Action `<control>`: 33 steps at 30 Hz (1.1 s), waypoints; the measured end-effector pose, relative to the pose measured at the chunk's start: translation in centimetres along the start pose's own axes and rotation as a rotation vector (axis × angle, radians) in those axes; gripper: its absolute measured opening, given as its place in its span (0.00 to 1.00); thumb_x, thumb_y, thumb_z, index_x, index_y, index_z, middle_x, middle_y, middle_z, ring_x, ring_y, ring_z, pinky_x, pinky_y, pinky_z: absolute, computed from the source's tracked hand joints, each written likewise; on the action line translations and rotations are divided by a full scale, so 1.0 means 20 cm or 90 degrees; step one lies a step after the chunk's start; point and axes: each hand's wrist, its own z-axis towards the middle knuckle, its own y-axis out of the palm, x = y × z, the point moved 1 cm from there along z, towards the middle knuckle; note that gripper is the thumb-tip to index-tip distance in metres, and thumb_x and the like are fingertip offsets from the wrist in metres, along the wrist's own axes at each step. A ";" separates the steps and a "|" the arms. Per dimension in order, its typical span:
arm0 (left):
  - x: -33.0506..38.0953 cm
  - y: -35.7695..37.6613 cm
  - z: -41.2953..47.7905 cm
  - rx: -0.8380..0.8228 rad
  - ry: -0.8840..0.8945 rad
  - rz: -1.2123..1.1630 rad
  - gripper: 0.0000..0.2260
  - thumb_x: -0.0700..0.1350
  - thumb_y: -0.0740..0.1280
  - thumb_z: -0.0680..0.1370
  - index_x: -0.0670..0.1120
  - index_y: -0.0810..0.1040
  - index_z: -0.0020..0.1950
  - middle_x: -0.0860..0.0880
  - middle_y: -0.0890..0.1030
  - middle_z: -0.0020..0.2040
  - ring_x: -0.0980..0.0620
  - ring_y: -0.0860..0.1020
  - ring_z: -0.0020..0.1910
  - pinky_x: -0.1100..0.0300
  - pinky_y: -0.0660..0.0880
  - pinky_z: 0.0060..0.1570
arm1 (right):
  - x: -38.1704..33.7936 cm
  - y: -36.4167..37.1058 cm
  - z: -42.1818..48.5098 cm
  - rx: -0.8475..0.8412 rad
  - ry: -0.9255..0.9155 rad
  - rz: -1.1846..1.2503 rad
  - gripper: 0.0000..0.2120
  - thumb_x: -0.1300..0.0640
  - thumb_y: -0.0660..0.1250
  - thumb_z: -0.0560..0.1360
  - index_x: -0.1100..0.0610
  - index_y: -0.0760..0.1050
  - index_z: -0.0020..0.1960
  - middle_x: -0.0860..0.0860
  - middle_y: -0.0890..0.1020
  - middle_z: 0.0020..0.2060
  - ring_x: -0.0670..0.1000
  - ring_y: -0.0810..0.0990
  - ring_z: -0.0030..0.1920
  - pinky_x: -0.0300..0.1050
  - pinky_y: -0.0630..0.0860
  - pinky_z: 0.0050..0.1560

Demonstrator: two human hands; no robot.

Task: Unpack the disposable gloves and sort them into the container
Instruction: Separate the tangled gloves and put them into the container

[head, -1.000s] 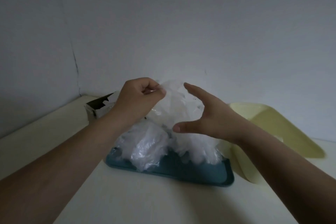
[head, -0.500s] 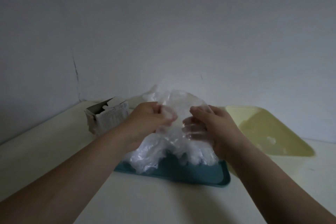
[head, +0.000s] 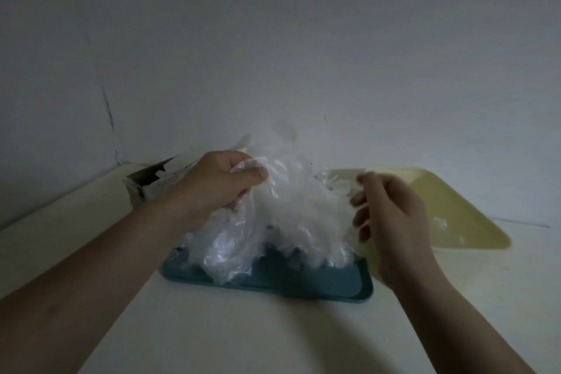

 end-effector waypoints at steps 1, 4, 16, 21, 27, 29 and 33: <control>0.01 0.00 -0.02 -0.064 0.004 0.044 0.08 0.48 0.74 0.79 0.44 0.84 0.45 0.51 0.78 0.30 0.54 0.74 0.29 0.62 0.73 0.29 | -0.07 0.01 -0.02 -0.006 -0.094 -0.045 0.05 0.51 0.69 0.81 0.52 0.81 0.53 0.52 0.84 0.42 0.48 0.80 0.36 0.46 0.76 0.34; 0.09 0.03 -0.08 -0.241 0.028 0.143 0.01 0.46 0.75 0.78 0.50 0.87 0.49 0.54 0.85 0.37 0.54 0.76 0.32 0.60 0.74 0.30 | -0.22 0.08 -0.05 -0.232 -0.201 -0.239 0.23 0.40 0.78 0.71 0.42 0.78 0.64 0.40 0.83 0.55 0.38 0.81 0.54 0.35 0.77 0.52; 0.03 0.00 -0.07 -0.153 0.016 -0.007 0.07 0.46 0.76 0.78 0.43 0.85 0.50 0.47 0.80 0.35 0.49 0.74 0.35 0.59 0.76 0.36 | 0.00 0.07 -0.06 -0.372 0.060 -0.160 0.19 0.51 0.75 0.76 0.62 0.76 0.35 0.55 0.76 0.25 0.51 0.70 0.24 0.39 0.71 0.27; -0.01 0.04 -0.05 -0.098 -0.011 -0.050 0.10 0.44 0.74 0.79 0.38 0.82 0.54 0.50 0.77 0.30 0.54 0.70 0.27 0.62 0.69 0.29 | 0.18 -0.02 -0.06 -0.347 0.184 -0.073 0.20 0.49 0.72 0.77 0.67 0.79 0.43 0.58 0.78 0.27 0.52 0.74 0.23 0.44 0.73 0.26; -0.02 0.07 -0.05 -0.192 -0.032 0.021 0.06 0.47 0.75 0.79 0.47 0.85 0.53 0.56 0.83 0.39 0.57 0.72 0.33 0.64 0.70 0.30 | 0.09 -0.05 -0.04 -0.326 -0.014 -0.299 0.32 0.39 0.81 0.66 0.46 0.80 0.66 0.38 0.83 0.60 0.38 0.81 0.60 0.42 0.78 0.62; 0.00 0.12 -0.06 -0.227 -0.002 0.032 0.04 0.47 0.75 0.79 0.48 0.86 0.51 0.57 0.82 0.38 0.58 0.73 0.32 0.64 0.70 0.29 | 0.00 0.00 -0.05 -0.337 -0.087 -0.329 0.38 0.35 0.81 0.62 0.44 0.78 0.69 0.35 0.80 0.63 0.35 0.78 0.63 0.37 0.73 0.64; 0.03 0.19 -0.09 -0.270 0.049 0.030 0.03 0.46 0.75 0.79 0.48 0.86 0.50 0.52 0.83 0.37 0.54 0.75 0.32 0.62 0.71 0.30 | 0.01 0.08 -0.05 -0.423 -0.045 -0.221 0.21 0.50 0.83 0.68 0.48 0.83 0.59 0.46 0.88 0.47 0.45 0.87 0.48 0.47 0.82 0.54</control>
